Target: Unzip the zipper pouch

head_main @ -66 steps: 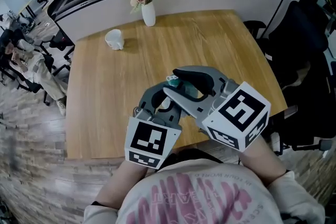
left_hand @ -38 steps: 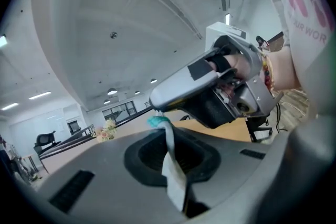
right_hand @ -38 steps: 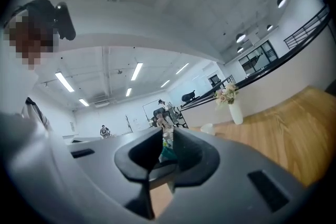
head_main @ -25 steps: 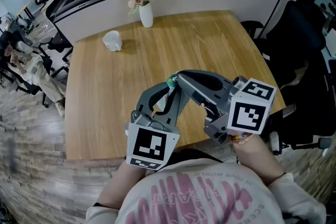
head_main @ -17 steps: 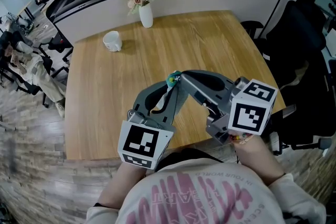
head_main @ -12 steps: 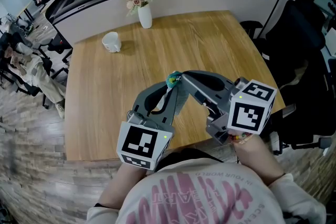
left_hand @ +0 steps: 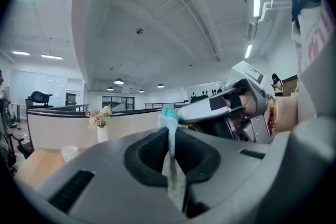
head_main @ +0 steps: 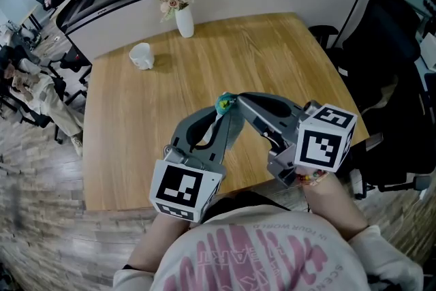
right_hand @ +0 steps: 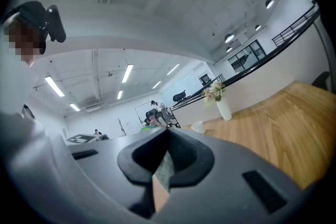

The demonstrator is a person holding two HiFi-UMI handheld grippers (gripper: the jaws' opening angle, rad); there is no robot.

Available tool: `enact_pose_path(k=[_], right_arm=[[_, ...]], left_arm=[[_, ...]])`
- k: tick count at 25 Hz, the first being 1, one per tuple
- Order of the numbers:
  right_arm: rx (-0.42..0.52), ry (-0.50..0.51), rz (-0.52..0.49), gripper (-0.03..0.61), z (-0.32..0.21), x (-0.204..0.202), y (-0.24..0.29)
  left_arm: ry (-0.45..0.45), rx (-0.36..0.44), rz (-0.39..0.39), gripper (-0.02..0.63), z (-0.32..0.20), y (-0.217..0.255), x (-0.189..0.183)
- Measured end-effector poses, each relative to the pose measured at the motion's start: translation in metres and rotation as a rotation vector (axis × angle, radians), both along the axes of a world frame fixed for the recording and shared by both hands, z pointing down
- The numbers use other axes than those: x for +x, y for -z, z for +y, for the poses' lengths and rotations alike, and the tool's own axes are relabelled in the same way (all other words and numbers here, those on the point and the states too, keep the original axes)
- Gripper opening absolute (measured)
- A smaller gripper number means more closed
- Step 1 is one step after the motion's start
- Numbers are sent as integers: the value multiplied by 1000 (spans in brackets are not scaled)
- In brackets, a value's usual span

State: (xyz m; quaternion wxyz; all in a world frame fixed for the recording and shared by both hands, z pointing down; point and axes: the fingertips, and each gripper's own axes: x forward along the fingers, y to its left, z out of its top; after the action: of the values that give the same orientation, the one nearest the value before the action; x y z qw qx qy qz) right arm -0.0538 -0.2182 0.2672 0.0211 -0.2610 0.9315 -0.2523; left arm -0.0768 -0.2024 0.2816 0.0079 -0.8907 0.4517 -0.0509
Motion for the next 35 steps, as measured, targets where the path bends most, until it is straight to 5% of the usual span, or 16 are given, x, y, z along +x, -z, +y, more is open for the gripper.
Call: enact_pose_path(k=[35], right_arm=[[-81, -31, 27, 3, -9, 16, -29]], left_arm=[[-2, 5, 41, 15, 3, 3, 3]])
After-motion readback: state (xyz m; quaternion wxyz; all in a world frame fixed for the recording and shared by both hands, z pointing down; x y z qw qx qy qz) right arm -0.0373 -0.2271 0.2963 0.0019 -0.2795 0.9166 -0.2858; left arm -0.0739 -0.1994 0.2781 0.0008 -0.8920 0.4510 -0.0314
